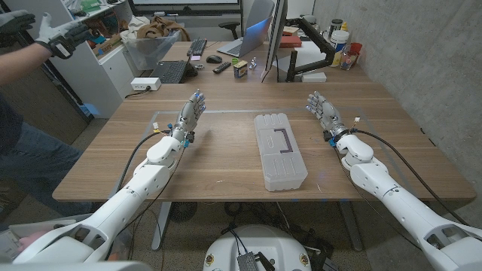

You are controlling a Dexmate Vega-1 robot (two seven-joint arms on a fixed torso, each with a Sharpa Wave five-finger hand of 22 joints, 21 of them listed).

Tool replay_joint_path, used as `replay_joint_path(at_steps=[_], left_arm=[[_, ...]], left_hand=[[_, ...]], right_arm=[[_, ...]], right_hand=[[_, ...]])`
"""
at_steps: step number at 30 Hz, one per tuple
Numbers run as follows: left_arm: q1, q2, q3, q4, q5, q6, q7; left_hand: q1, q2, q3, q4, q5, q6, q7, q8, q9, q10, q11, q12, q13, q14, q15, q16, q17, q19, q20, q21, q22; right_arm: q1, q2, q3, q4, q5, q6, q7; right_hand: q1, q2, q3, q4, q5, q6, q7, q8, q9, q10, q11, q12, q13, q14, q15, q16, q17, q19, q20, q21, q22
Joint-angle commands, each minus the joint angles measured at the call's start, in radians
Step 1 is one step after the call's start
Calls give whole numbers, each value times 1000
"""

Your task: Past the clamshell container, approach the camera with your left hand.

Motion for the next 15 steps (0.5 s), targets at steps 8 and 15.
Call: replay_joint_path(at_steps=[8, 15], left_arm=[[-20, -9, 5, 31, -10, 2, -20], [-28, -7, 7, 45, -11, 0, -40]], left_hand=[[13, 6, 8, 0, 6, 3, 4, 6, 5, 4, 0, 4, 3, -11, -4, 5, 3, -7, 3, 6, 5], [16, 9, 9, -2, 6, 5, 5, 7, 5, 6, -2, 4, 3, -9, -4, 5, 3, -9, 6, 5, 6]], right_arm=[[0, -8, -1, -18, -4, -28, -16], [7, -6, -8, -12, -9, -35, -15]], right_hand=[[14, 3, 9, -7, 6, 8, -1, 1, 1, 8, 5, 1, 2, 7, -3, 2, 1, 10, -17, 0, 2], [14, 5, 8, -7, 6, 7, -2, 0, 1, 9, 5, 1, 2, 7, -2, 2, 2, 10, -17, -3, 2]])
